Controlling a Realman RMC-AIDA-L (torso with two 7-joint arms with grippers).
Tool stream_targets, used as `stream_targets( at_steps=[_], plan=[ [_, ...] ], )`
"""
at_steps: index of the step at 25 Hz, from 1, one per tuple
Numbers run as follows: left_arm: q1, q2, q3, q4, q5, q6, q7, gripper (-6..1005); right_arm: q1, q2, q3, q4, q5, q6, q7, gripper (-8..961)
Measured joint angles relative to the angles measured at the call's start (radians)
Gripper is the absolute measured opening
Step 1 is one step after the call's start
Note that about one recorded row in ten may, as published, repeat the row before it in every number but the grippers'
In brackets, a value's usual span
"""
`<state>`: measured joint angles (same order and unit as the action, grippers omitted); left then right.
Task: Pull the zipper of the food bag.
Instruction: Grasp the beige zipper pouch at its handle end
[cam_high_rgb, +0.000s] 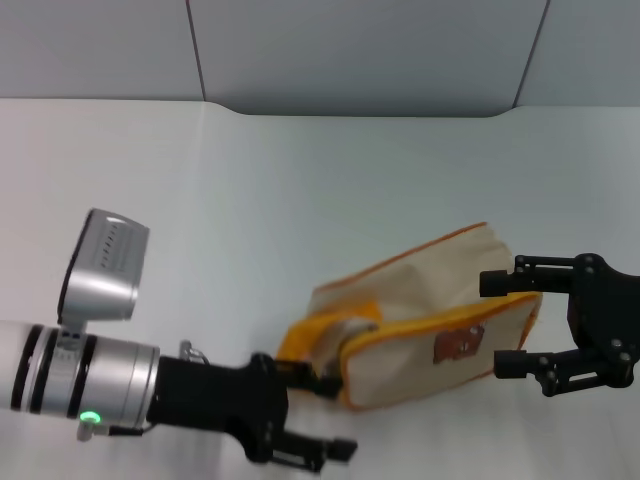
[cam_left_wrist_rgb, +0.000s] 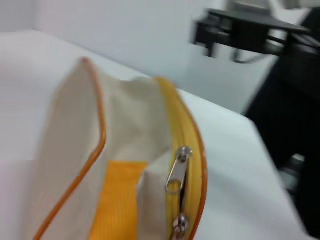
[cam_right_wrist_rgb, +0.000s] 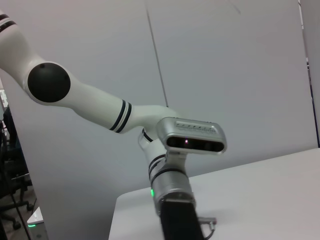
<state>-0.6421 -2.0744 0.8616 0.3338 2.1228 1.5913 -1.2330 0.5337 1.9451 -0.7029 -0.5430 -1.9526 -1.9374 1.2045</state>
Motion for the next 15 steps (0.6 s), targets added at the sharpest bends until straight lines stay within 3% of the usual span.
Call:
stream_targets(
  at_steps=[1,2,5,15],
  plan=[
    [0.000,0.000,0.000,0.000,0.000,0.000,0.000,814,0.000,0.000,0.000,0.000,0.000,0.000,0.000,826],
    [0.009,0.003,-0.067,0.007,-0.010,-0.059,0.000,814,-0.002,0.000,0.000,-0.004,0.000,0.000,0.003,826],
    [0.015,0.008,-0.155,0.013,-0.012,-0.133,0.000,812,-0.003,0.000,0.005,-0.008,0.000,0.000,0.005,826],
    [0.003,-0.003,-0.196,-0.047,-0.085,-0.204,0.090,806,-0.007,0.002,0.045,-0.009,0.000,-0.007,0.008,827]
  ],
)
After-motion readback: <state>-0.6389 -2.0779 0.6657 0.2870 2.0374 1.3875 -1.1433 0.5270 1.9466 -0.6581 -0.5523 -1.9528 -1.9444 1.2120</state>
